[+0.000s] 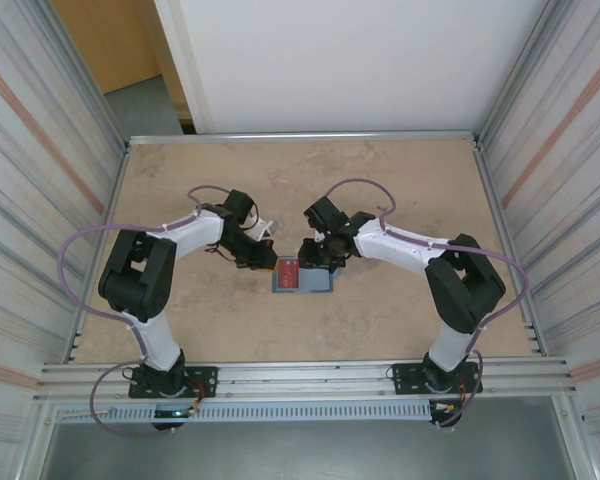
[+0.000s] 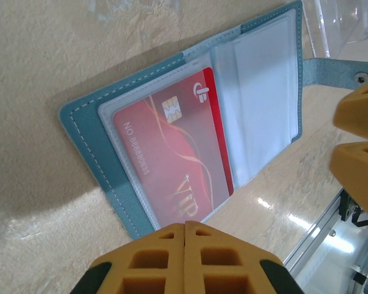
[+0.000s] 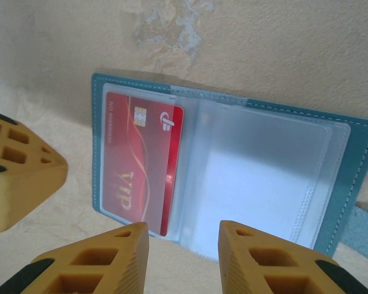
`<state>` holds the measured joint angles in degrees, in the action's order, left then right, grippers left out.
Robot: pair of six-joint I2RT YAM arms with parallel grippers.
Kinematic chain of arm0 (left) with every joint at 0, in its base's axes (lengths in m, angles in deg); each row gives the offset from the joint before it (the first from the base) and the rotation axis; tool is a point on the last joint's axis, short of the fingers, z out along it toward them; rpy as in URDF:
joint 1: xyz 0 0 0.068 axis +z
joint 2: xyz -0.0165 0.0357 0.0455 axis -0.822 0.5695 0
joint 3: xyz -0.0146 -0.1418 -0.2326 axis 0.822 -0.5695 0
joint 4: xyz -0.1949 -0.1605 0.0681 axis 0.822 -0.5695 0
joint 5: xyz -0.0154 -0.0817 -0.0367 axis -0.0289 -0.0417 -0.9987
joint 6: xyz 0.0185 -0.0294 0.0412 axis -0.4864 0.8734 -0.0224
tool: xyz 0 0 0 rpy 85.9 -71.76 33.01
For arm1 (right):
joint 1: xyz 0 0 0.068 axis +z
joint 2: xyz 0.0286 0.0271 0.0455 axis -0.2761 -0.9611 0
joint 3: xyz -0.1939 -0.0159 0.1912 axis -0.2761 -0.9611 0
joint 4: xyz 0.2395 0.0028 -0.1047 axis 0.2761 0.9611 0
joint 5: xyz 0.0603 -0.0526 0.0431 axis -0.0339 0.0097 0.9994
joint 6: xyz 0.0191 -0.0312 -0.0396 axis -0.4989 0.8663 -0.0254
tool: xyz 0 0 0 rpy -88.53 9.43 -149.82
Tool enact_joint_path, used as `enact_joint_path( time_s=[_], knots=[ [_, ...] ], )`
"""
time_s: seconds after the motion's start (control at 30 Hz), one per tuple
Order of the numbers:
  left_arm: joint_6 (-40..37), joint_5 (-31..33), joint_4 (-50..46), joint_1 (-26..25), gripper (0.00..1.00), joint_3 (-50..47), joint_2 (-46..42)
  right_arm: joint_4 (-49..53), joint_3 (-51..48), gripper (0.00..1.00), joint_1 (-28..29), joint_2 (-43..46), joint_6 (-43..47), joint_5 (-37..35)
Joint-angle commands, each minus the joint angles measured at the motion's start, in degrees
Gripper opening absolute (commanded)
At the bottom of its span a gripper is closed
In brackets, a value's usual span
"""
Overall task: Put the credit cards into the card holder
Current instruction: Insert the credit card into the card slot.
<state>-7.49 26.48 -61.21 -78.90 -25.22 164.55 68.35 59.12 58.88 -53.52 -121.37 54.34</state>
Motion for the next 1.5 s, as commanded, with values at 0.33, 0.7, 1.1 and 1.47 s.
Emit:
enact_joint_path(
  time_s=[0.33,0.7,1.1,1.47],
  knots=[
    [0.23,0.5,-0.49,3.93,0.0,1.21,2.8,-1.82,5.08,0.34,0.41,-7.22,1.43,2.54],
    [-0.12,0.1,-2.59,2.22,0.0,4.35,7.58,-3.99,6.14,0.34,0.38,-10.95,1.06,4.19],
    [-0.36,0.54,-1.96,2.08,0.0,3.51,9.98,-4.56,7.25,0.34,0.55,-13.31,1.08,5.21],
    [-0.8,0.93,-1.95,2.01,0.0,3.75,10.71,-3.6,9.63,0.34,2.13,-14.68,1.25,5.23]
  ],
)
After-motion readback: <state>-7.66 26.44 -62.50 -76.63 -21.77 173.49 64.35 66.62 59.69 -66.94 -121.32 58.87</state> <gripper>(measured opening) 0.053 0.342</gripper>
